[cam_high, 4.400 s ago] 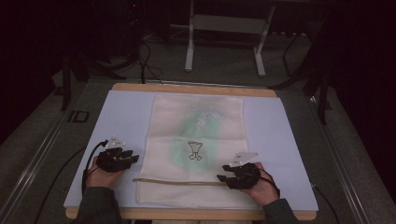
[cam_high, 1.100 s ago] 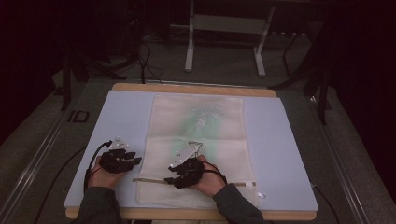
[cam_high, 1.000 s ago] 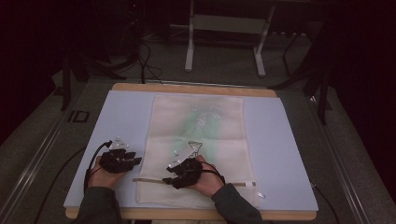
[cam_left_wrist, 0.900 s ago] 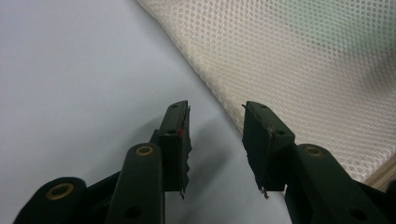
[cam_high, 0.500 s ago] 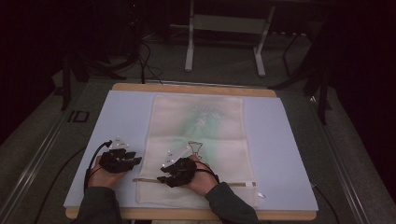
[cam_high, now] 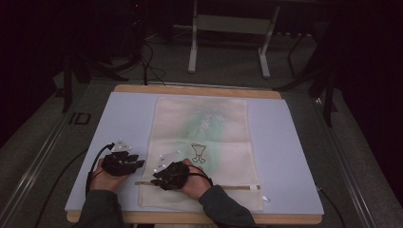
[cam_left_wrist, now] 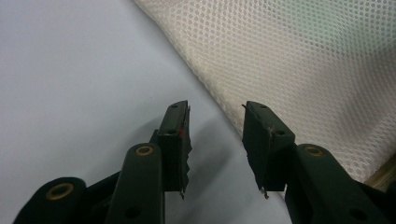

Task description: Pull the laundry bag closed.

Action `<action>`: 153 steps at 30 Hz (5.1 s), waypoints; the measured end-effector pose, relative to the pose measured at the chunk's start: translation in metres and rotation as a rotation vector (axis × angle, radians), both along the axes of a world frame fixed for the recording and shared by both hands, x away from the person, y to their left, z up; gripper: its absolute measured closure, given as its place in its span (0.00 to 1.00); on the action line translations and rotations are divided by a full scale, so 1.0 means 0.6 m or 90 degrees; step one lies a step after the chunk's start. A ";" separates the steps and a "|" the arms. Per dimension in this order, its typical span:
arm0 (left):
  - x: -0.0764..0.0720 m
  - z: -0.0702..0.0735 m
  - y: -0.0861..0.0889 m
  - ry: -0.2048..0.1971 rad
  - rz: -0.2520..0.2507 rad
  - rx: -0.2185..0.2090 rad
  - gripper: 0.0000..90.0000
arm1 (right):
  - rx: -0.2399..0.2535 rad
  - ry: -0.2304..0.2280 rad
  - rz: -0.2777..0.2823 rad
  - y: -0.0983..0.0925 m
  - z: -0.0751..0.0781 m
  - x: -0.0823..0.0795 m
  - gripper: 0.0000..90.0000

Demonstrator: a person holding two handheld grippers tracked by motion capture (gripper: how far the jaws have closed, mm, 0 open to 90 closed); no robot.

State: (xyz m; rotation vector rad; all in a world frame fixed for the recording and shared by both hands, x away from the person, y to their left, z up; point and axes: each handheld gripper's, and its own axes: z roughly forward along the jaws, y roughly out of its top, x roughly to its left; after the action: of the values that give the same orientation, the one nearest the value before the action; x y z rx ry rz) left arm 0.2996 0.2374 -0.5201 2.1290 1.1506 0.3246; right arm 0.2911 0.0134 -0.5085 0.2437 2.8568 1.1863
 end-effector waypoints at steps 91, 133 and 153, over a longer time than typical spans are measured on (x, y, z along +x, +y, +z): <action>-0.003 0.004 0.006 0.006 -0.027 -0.036 0.73 | -0.008 0.024 0.012 0.052 -0.038 -0.001 0.90; -0.024 -0.003 -0.029 0.115 -0.099 0.001 0.99 | 0.009 0.017 -0.001 0.046 -0.045 -0.004 0.91; -0.022 -0.001 -0.030 0.131 -0.089 0.005 1.00 | 0.010 0.020 -0.013 0.038 -0.045 -0.008 0.91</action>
State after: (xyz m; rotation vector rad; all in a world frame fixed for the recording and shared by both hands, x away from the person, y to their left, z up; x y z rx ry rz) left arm 0.2861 0.2193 -0.5209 2.2764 1.1071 0.0475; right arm 0.2862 0.0360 -0.5356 0.2946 2.8649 1.2113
